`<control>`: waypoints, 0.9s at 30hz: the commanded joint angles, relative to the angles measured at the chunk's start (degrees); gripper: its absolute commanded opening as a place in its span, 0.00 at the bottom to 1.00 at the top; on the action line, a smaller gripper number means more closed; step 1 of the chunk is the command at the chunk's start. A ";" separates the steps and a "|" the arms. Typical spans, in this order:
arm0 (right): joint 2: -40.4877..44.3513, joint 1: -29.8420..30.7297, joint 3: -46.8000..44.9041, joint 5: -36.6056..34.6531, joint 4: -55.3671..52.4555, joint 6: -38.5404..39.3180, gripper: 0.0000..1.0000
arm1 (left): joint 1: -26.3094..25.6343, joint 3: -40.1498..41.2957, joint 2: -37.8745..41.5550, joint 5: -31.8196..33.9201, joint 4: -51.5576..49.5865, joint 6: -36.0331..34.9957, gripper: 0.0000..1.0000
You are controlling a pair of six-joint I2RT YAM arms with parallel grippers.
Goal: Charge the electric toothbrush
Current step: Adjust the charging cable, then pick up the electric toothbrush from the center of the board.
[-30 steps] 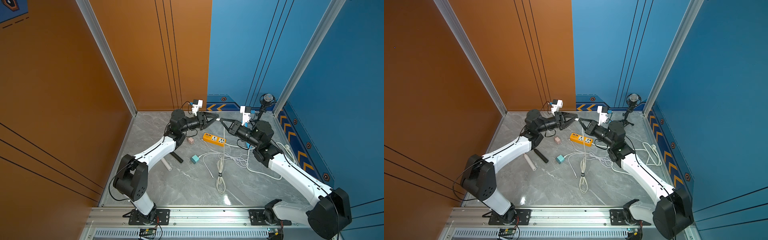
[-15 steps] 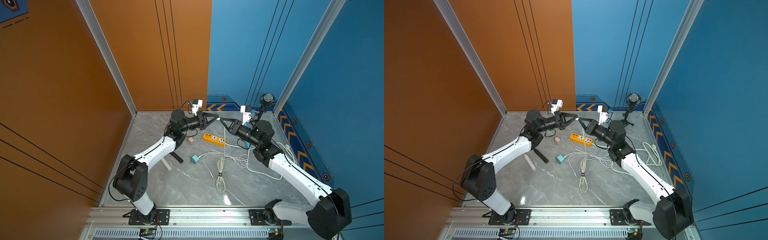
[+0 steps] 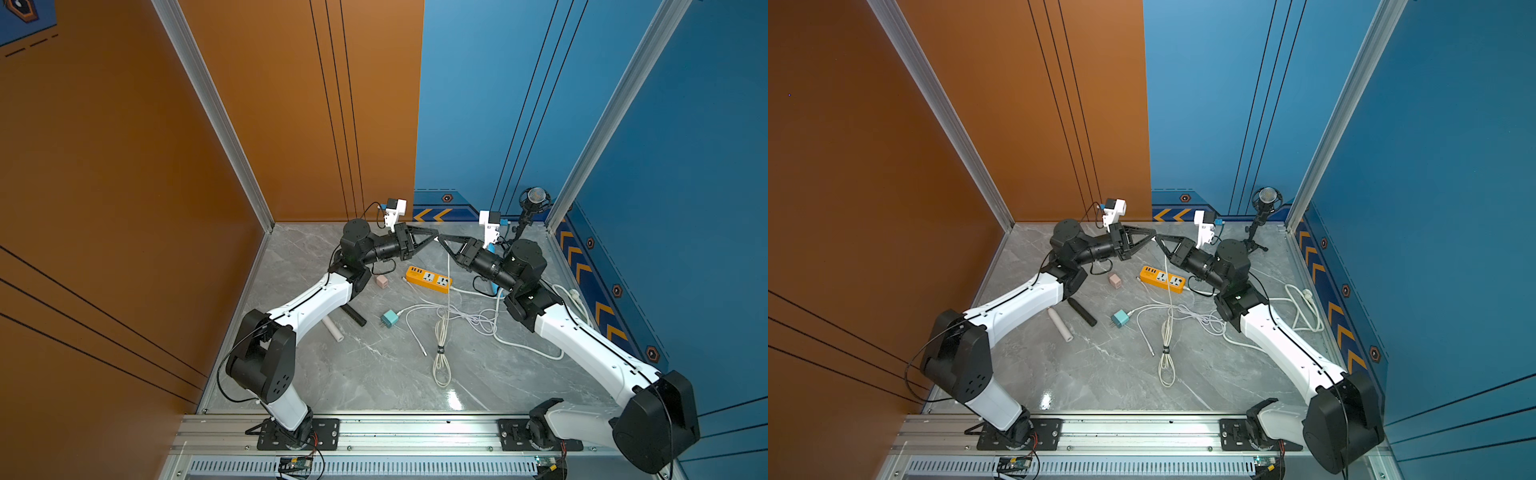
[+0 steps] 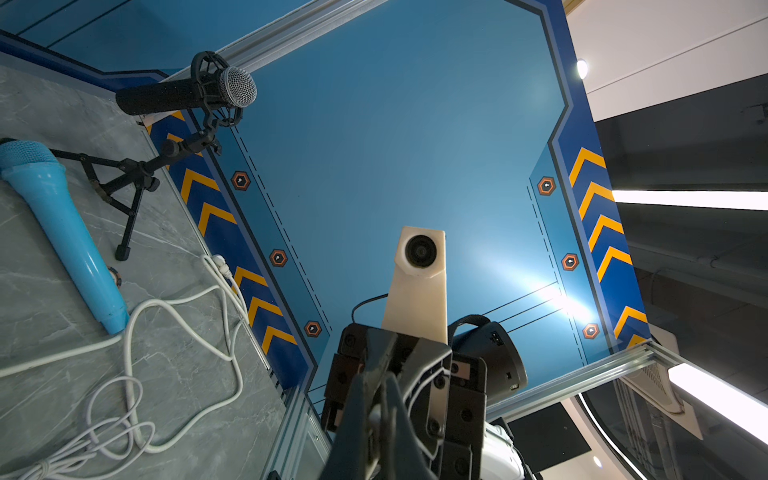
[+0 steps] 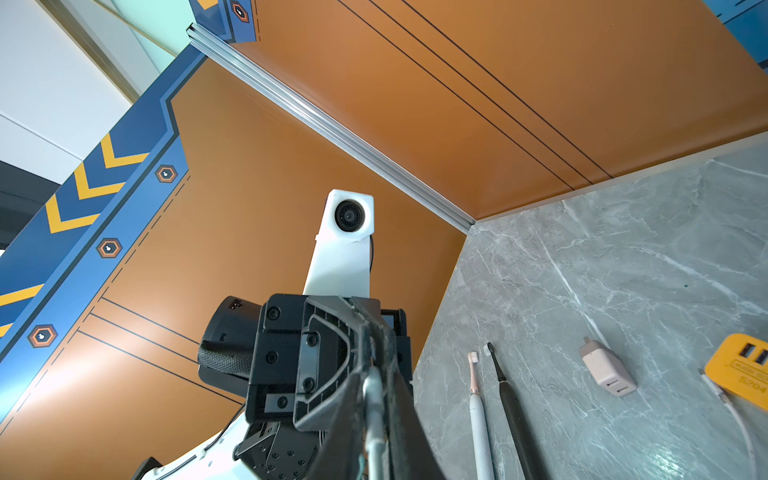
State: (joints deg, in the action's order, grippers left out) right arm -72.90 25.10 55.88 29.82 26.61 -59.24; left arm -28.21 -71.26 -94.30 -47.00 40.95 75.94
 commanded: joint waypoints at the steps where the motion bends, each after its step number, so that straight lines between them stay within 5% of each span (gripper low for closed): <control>1: -0.14 -0.23 1.76 0.88 2.85 -1.37 0.08 | -0.53 -1.07 1.66 -1.07 1.67 -1.32 0.00; 6: 0.09 -0.31 1.69 0.45 2.93 -0.76 0.00 | -0.54 -0.79 1.51 -0.58 1.67 -1.50 0.00; 10: 2.58 -0.02 3.07 -2.46 -6.66 11.00 0.00 | 1.78 4.13 3.63 4.99 -0.39 -2.70 0.31; 12: 4.83 1.65 4.77 -10.52 -19.59 26.85 0.00 | 4.45 7.68 6.80 9.10 -9.91 -5.55 0.35; 14: 6.20 3.84 4.76 -17.16 -26.52 38.88 0.00 | 6.05 8.45 11.97 17.18 -33.31 -15.30 0.35; 17: 7.25 5.66 3.03 -20.81 -28.88 47.82 0.00 | 5.80 5.78 17.57 40.81 -66.18 -25.04 0.35; 20: 7.29 6.47 2.31 -21.58 -29.34 51.35 0.00 | 9.02 10.36 20.39 47.51 -74.69 -24.87 0.43; 27: 5.97 7.50 2.32 -21.29 -30.30 52.96 0.00 | 12.30 17.98 16.73 48.53 -79.62 -22.08 0.48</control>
State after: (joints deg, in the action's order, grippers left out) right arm -66.35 32.10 58.54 10.20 -1.41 -10.02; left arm -15.90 -54.65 -75.42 -2.35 -30.74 54.24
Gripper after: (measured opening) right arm 0.085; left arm 0.478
